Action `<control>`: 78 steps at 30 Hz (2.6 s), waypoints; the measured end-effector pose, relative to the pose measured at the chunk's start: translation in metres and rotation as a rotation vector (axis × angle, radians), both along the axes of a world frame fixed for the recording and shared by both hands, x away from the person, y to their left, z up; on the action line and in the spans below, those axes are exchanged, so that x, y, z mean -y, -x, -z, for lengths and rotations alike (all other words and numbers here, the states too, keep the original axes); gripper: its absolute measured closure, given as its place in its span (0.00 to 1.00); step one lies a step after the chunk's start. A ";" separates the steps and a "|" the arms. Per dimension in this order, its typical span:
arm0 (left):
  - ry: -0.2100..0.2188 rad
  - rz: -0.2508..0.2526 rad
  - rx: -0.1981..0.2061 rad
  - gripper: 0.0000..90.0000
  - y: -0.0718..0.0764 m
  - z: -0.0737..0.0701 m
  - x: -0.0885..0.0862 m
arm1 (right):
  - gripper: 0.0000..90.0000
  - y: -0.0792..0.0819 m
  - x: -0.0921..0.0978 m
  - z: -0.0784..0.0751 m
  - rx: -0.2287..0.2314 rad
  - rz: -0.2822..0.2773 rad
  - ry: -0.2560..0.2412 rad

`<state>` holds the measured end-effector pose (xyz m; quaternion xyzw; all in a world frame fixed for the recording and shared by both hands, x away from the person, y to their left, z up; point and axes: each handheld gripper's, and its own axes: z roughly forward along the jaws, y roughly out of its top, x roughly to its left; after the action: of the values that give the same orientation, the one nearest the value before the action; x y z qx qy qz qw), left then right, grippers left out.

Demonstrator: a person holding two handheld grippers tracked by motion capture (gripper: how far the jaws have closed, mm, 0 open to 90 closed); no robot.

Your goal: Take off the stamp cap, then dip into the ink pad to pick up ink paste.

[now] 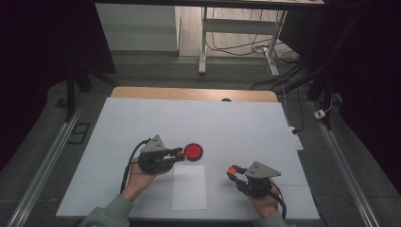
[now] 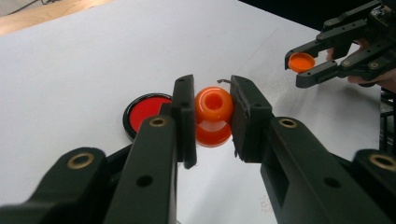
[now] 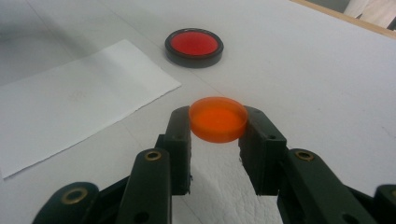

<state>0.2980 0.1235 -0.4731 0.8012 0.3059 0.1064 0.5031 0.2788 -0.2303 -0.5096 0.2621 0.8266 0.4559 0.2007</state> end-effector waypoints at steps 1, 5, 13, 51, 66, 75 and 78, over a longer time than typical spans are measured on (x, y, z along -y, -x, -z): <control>-0.002 -0.001 0.001 0.80 -0.001 0.000 0.000 | 0.72 0.000 0.000 0.000 -0.002 -0.001 0.003; -0.004 -0.007 0.006 0.80 -0.004 -0.003 0.000 | 0.72 -0.001 -0.001 0.001 -0.005 0.004 0.011; 0.000 -0.004 0.008 0.80 -0.011 -0.007 0.003 | 0.72 -0.001 -0.001 0.002 -0.005 0.002 0.001; -0.091 0.003 -0.050 0.80 -0.063 0.019 0.030 | 0.72 -0.002 0.006 0.001 -0.001 0.032 0.003; -0.103 -0.011 -0.048 0.80 -0.074 0.032 0.044 | 0.72 -0.003 0.004 0.001 0.002 0.042 0.014; -0.147 -0.025 -0.059 0.80 -0.076 0.037 0.045 | 0.72 -0.005 0.003 0.002 0.006 0.046 0.028; -0.146 -0.025 -0.064 0.80 -0.077 0.038 0.044 | 0.72 -0.006 0.003 0.002 0.004 0.036 0.022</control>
<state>0.3751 0.0793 -0.5108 0.8350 0.3233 0.1090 0.4317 0.2844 -0.2333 -0.5119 0.2737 0.8263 0.4436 0.2134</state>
